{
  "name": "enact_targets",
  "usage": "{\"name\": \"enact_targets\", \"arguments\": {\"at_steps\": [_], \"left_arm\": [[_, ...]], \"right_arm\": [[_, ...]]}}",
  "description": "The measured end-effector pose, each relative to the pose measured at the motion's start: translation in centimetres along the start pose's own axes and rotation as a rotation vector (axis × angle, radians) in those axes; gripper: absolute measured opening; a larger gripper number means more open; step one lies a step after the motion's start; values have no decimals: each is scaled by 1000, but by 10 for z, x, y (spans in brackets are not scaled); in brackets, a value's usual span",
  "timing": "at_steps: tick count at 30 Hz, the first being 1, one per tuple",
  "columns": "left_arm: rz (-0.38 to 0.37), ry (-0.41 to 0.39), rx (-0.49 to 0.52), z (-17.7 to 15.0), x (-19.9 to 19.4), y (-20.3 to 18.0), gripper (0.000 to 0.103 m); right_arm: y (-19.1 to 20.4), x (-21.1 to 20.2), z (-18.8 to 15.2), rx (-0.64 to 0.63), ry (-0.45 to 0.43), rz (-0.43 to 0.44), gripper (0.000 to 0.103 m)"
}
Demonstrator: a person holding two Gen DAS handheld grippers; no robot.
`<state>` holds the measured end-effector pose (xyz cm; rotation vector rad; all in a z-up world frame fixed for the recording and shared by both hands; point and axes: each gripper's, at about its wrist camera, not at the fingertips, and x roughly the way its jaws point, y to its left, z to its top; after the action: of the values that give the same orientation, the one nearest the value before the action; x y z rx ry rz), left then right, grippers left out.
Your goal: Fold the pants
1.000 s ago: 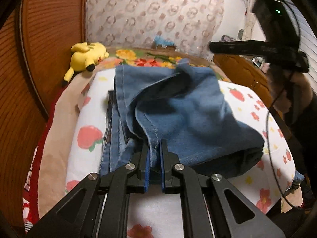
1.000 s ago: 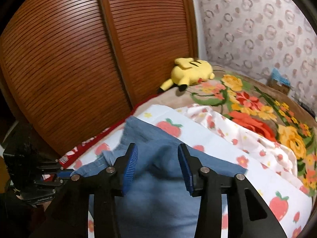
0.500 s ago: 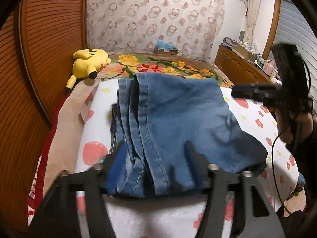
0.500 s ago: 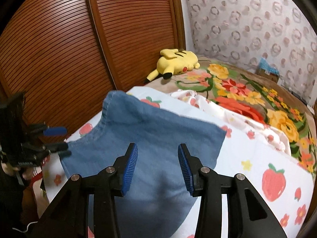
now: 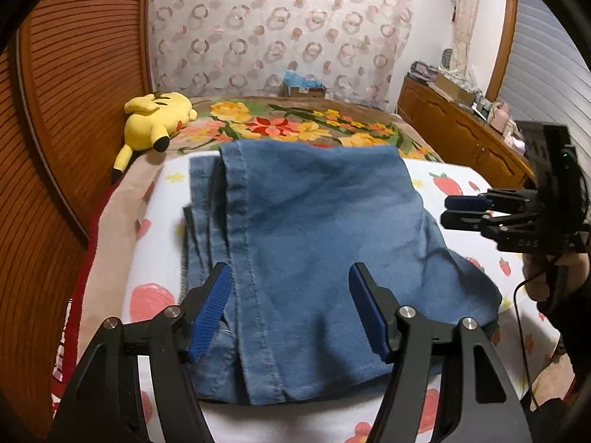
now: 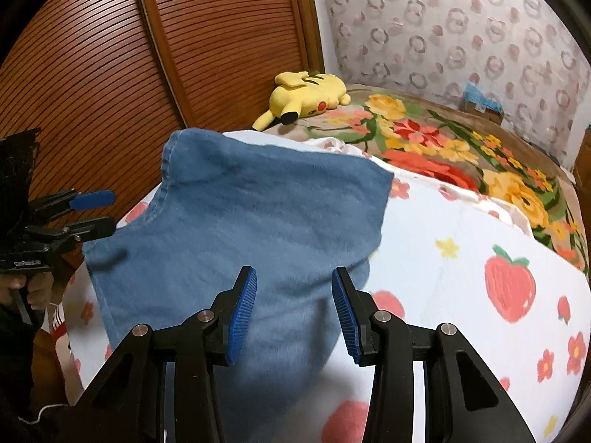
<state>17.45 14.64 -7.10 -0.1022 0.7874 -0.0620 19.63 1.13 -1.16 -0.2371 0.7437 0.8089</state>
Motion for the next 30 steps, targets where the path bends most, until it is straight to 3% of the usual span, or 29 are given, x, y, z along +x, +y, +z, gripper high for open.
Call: {"name": "enact_targets", "arguments": {"at_steps": [18,24,25,27,30], "left_arm": [[-3,3,17,-39,12,-14,67],[19,-5,37,-43,15,-17,67],[18,-4,36,-42,15,-17,67],[19,-2,37,-43,15,-18,67],[23,5,38,-43,17,-18,67]], "right_arm": [[37,-51,-92,94,29,-29,44],[41,-46,-94,64,33,-55,44],[40,-45,-94,56,30,-63,42],[40,-46,-92,54,23,-44,19],[39,-58,-95,55,-7,-23,7]]}}
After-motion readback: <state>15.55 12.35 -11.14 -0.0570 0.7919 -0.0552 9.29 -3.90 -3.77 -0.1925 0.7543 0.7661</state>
